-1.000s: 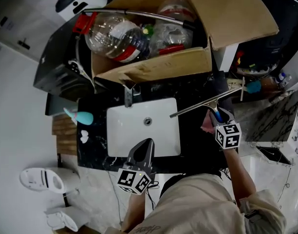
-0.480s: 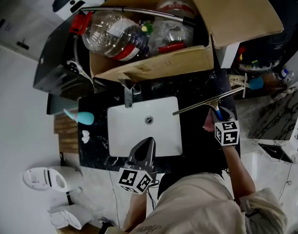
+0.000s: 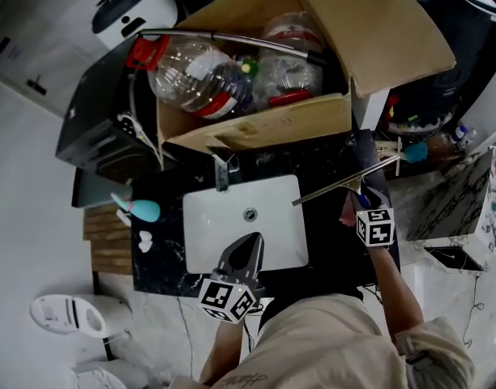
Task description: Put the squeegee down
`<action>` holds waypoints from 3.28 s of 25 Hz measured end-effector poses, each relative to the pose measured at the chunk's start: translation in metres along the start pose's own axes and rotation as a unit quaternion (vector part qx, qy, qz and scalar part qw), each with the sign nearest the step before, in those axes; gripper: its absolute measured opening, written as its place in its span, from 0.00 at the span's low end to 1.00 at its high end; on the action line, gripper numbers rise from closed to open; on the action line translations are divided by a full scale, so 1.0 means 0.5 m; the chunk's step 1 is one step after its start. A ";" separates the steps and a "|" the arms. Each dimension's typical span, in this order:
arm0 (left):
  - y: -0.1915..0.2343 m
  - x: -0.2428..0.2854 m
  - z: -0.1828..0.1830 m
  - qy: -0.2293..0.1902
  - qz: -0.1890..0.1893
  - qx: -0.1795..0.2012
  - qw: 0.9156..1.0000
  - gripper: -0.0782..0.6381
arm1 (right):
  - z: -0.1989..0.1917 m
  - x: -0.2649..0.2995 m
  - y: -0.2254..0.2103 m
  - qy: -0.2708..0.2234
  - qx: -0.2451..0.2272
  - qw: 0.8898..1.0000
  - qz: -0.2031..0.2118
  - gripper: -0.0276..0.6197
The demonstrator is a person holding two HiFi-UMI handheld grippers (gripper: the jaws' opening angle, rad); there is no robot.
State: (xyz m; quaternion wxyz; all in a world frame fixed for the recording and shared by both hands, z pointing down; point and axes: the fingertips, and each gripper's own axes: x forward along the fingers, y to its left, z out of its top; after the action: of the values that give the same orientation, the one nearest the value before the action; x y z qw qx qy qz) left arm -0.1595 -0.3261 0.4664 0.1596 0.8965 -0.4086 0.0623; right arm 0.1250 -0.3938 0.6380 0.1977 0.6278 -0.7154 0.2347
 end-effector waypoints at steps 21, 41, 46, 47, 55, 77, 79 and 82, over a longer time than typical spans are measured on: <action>0.000 0.014 0.048 -0.037 -0.079 0.014 0.996 0.13 | 0.191 -0.247 0.129 -0.141 0.022 0.987 0.076 0.12; -0.011 0.031 0.171 -0.099 -0.094 0.047 0.989 0.13 | 0.337 -0.402 0.230 -0.246 -0.075 0.957 0.136 0.05; -0.030 0.024 0.159 -0.096 -0.093 0.048 0.990 0.13 | 0.336 -0.403 0.227 -0.245 -0.075 0.956 0.143 0.05; -0.030 0.022 0.158 -0.094 -0.091 0.049 0.990 0.13 | 0.333 -0.400 0.226 -0.244 -0.066 0.956 0.147 0.05; -0.027 0.007 0.150 -0.093 -0.082 0.047 0.991 0.13 | 0.323 -0.396 0.224 -0.243 -0.059 0.957 0.150 0.05; -0.017 0.006 0.112 -0.077 -0.094 0.033 0.992 0.13 | 0.266 -0.407 0.221 -0.225 -0.077 0.966 0.103 0.05; -0.016 0.007 0.108 -0.075 -0.093 0.032 0.992 0.13 | 0.261 -0.404 0.221 -0.222 -0.074 0.967 0.104 0.05; -0.015 0.006 0.103 -0.073 -0.090 0.029 0.993 0.13 | 0.255 -0.402 0.219 -0.219 -0.071 0.967 0.106 0.05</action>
State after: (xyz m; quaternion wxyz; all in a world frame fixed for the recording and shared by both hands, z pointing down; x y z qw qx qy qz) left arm -0.1531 -0.3411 0.4168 0.1078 0.9361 -0.3347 -0.0059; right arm 0.0449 -0.2951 0.4088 0.0550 0.5690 -0.8183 0.0598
